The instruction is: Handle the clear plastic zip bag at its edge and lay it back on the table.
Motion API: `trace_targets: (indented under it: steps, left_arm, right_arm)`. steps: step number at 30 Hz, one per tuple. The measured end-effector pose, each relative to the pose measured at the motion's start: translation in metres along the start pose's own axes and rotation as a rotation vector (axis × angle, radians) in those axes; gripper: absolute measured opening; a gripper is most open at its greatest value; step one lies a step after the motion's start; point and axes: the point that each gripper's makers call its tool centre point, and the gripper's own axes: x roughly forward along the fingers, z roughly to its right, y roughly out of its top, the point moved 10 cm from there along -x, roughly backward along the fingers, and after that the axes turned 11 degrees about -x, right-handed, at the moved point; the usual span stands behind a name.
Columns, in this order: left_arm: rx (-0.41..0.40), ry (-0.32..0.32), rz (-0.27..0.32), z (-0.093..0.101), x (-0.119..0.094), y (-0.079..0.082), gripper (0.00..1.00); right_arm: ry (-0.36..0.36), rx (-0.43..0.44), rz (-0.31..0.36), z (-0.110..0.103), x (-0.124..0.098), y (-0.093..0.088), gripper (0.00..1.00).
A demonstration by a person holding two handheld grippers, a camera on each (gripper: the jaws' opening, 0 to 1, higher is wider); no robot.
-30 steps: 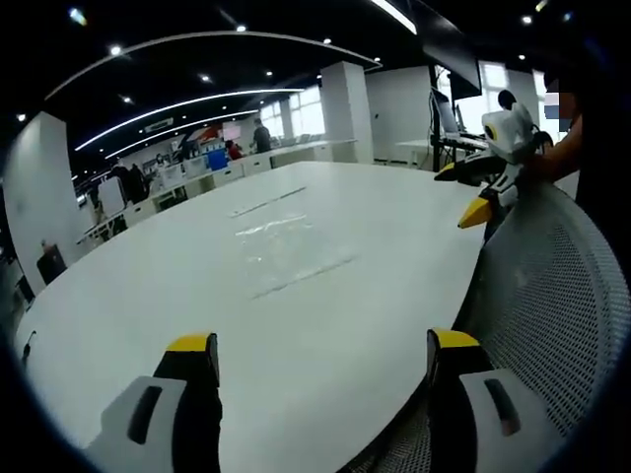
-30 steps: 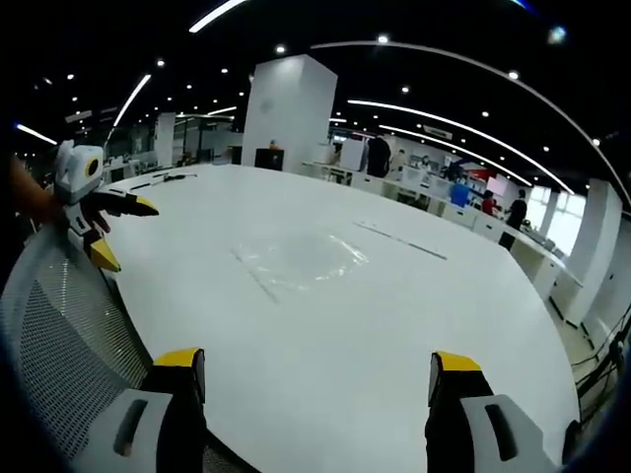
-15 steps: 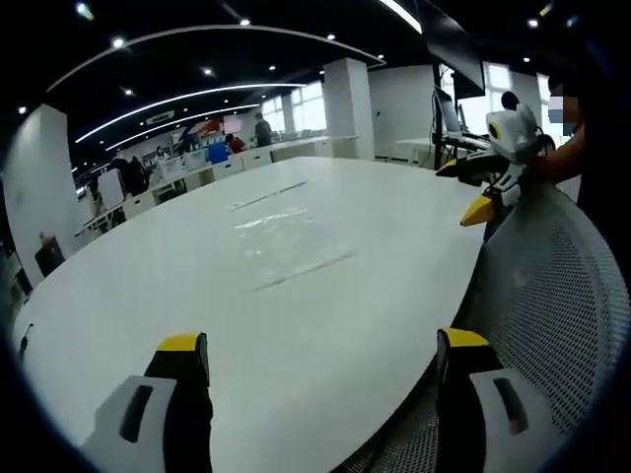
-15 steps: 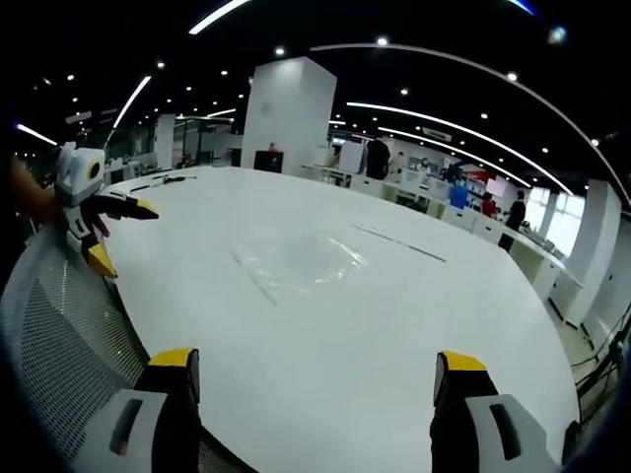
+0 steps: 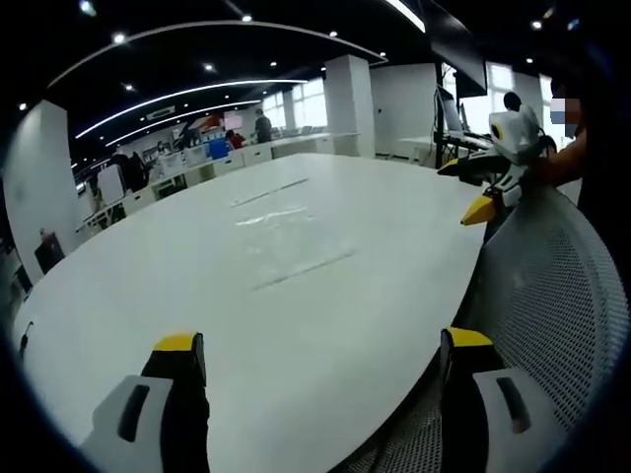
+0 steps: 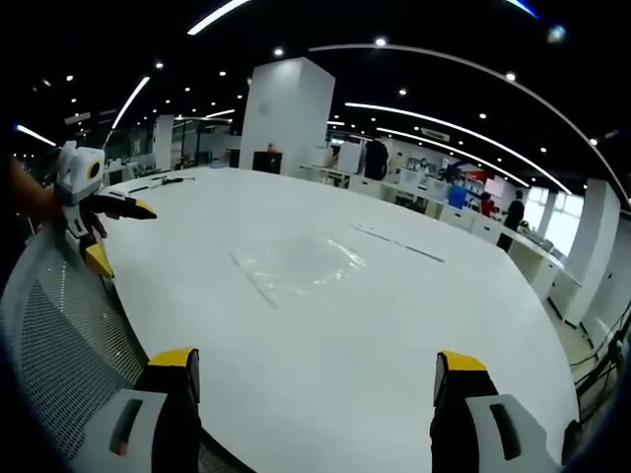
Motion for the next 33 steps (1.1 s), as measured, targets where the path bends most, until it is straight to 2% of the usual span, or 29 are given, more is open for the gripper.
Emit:
trace_targets:
  steps: [4,18,33]
  left_arm:
    - [-0.005,0.008,0.006,-0.004,-0.001,0.007,0.99]
    - [0.065,0.004,-0.003,-0.021,0.003,0.027,0.99]
    - [0.106,-0.014,-0.024,-0.029,0.01,0.029,0.99]
  right_arm:
    - [-0.002,0.001,-0.001,0.0,0.0,0.0,1.0]
    - [-0.013,0.002,-0.004,0.002,0.001,-0.001,1.0]
    - [-0.024,0.008,0.001,0.002,0.0,-0.001,1.0]
